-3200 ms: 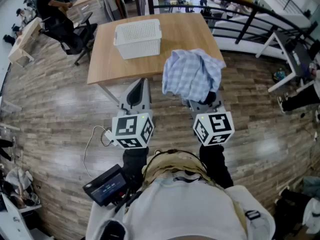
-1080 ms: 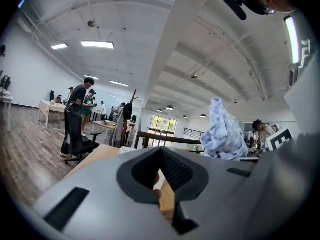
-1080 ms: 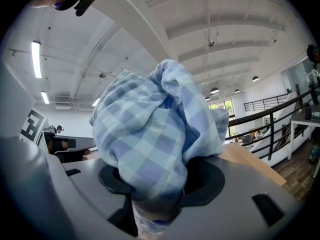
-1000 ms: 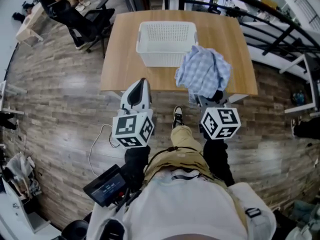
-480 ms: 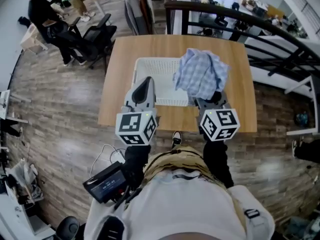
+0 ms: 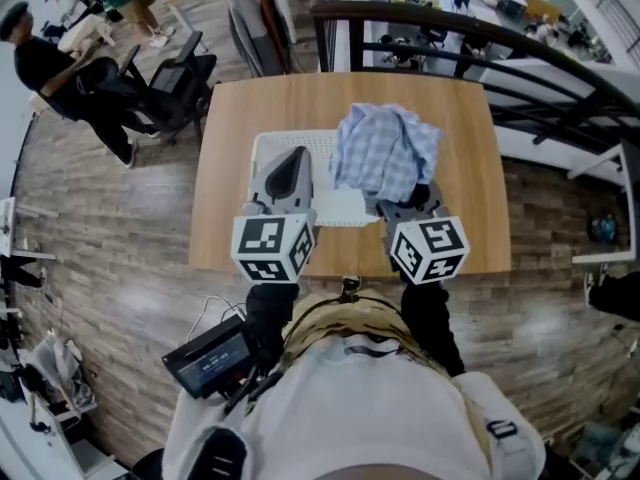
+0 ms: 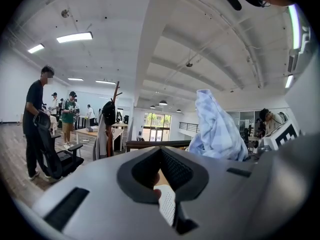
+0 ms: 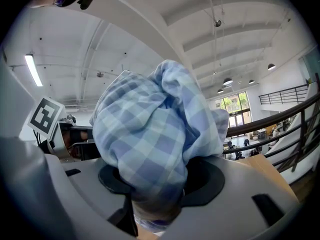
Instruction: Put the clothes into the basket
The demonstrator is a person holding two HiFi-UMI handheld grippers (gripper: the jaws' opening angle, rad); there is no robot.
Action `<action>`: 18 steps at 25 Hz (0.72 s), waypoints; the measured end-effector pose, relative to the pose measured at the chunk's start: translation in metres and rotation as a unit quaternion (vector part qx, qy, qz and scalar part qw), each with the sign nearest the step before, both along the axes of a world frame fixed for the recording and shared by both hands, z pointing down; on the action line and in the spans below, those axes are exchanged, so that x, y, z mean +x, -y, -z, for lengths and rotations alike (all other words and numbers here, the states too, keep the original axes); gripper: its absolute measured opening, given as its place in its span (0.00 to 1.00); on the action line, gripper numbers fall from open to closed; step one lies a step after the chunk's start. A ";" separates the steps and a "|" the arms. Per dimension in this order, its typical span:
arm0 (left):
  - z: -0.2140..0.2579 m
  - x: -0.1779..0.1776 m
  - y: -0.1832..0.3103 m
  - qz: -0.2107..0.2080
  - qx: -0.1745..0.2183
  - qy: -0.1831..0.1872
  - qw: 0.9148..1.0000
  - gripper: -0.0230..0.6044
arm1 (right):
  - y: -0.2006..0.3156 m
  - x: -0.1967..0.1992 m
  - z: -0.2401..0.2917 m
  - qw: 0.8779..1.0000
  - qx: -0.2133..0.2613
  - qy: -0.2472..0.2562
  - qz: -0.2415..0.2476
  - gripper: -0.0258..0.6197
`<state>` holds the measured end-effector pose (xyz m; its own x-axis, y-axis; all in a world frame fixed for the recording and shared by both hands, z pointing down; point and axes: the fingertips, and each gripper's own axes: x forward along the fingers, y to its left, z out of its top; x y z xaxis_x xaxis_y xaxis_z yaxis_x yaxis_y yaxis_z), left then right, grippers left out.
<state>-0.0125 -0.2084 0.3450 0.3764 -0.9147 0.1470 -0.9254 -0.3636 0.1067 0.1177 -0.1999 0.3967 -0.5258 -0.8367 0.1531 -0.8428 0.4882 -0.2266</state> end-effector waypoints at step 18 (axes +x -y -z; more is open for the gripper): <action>-0.031 -0.082 0.059 0.026 -0.050 -0.013 0.998 0.04 | 0.069 -0.073 -0.034 0.998 -0.066 -0.010 0.011 0.41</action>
